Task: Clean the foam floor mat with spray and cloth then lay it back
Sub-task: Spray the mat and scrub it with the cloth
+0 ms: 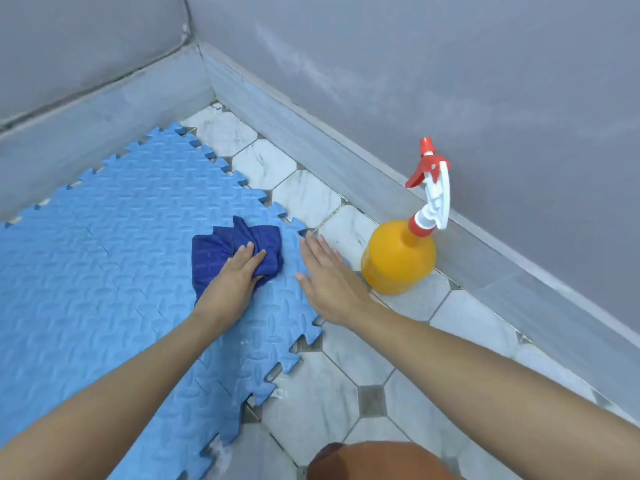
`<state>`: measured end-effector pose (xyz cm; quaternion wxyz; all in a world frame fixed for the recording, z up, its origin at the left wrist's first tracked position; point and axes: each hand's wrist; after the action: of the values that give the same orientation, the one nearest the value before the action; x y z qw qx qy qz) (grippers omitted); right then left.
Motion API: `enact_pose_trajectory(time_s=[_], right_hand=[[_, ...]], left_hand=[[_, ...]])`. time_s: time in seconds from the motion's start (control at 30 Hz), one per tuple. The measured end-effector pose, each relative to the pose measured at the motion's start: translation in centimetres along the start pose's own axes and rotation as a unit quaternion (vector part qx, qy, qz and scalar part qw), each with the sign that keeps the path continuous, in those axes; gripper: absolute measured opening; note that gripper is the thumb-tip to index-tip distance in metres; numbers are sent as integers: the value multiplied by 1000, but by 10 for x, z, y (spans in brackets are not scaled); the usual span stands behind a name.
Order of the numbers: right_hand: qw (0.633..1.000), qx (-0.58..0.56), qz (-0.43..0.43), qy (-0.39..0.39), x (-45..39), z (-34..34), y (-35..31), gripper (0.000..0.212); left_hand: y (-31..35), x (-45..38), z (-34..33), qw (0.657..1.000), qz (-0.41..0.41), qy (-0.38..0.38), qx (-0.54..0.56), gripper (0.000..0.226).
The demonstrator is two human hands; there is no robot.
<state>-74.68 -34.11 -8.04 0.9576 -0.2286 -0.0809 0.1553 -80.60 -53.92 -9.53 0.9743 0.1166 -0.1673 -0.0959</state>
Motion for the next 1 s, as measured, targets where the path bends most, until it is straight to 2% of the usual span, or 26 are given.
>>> enact_pose_trajectory(time_s=[0.1, 0.17, 0.3, 0.43, 0.5, 0.6, 0.67, 0.8, 1.0], right_hand=[[999, -27, -9, 44, 55, 13, 3, 61], [995, -39, -33, 85, 87, 21, 8, 58], [982, 34, -38, 181, 148, 34, 17, 56], [964, 44, -148, 215, 193, 39, 38, 60], [955, 61, -182, 225, 208, 41, 47, 59], [947, 71, -219, 222, 217, 44, 54, 56], [944, 66, -244, 212, 217, 46, 58, 60], [945, 60, -265, 181, 219, 46, 63, 66], [958, 67, -235, 150, 201, 39, 58, 67]], left_hand=[[11, 16, 9, 996, 26, -18, 87, 49], [31, 33, 11, 991, 25, -1, 135, 47], [89, 75, 1, 986, -17, -4, 166, 46], [150, 109, -10, 972, -58, -43, 226, 48], [179, 126, -23, 965, -63, -92, 239, 51], [207, 144, -51, 962, -129, -188, 149, 64], [211, 140, -60, 965, -140, -211, 74, 68], [198, 118, -50, 980, -144, -133, 19, 64], [145, 94, -34, 990, -123, -72, -6, 63]])
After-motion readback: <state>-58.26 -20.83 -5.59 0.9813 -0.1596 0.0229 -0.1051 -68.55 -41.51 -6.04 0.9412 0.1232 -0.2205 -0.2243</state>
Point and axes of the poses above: each hand's wrist, its own x-axis away from the middle knuckle, its own z-axis out of the back of the hand, y = z × x, and after that the axes turned 14 degrees about z, right-handed
